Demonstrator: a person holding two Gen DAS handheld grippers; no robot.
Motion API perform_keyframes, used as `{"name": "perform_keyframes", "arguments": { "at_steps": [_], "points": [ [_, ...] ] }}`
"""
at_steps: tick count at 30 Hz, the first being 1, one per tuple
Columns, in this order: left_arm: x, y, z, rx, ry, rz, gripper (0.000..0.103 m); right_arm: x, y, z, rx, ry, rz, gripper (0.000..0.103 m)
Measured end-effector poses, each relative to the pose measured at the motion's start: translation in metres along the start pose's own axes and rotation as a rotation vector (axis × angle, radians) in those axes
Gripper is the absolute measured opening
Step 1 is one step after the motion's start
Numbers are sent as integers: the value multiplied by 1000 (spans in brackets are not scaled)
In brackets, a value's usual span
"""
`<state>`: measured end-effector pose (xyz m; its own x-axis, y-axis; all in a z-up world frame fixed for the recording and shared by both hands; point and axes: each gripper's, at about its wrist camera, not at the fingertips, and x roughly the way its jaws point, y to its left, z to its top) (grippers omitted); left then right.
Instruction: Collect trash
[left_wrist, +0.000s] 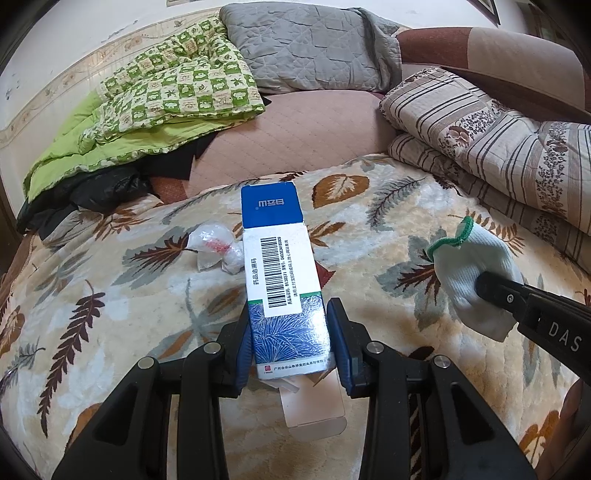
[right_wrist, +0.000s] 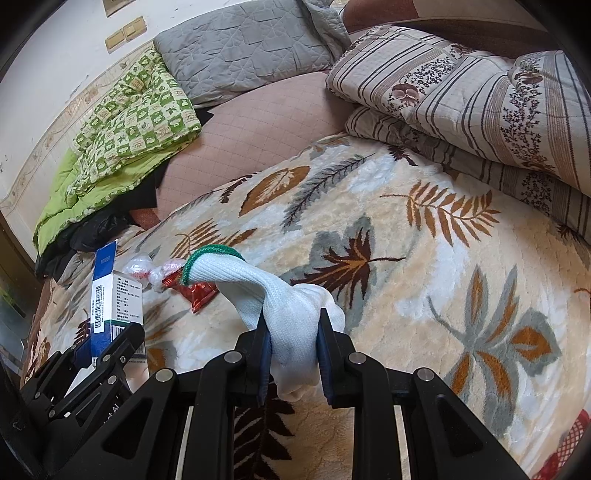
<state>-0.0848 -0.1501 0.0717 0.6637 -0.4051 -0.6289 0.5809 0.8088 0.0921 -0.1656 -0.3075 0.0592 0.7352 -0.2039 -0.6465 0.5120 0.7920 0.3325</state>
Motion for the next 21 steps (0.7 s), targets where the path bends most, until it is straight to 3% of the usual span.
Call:
{"name": "perform_keyframes", "arguments": {
  "at_steps": [11,21],
  "points": [
    [-4,-6,-6,9,-6,-40,36,-5,-4,2,12,-12,-5,24],
    [-25,-26,-19,45,-4,-176,36,-57,-18,4,72,-99,-6,24]
  ]
}}
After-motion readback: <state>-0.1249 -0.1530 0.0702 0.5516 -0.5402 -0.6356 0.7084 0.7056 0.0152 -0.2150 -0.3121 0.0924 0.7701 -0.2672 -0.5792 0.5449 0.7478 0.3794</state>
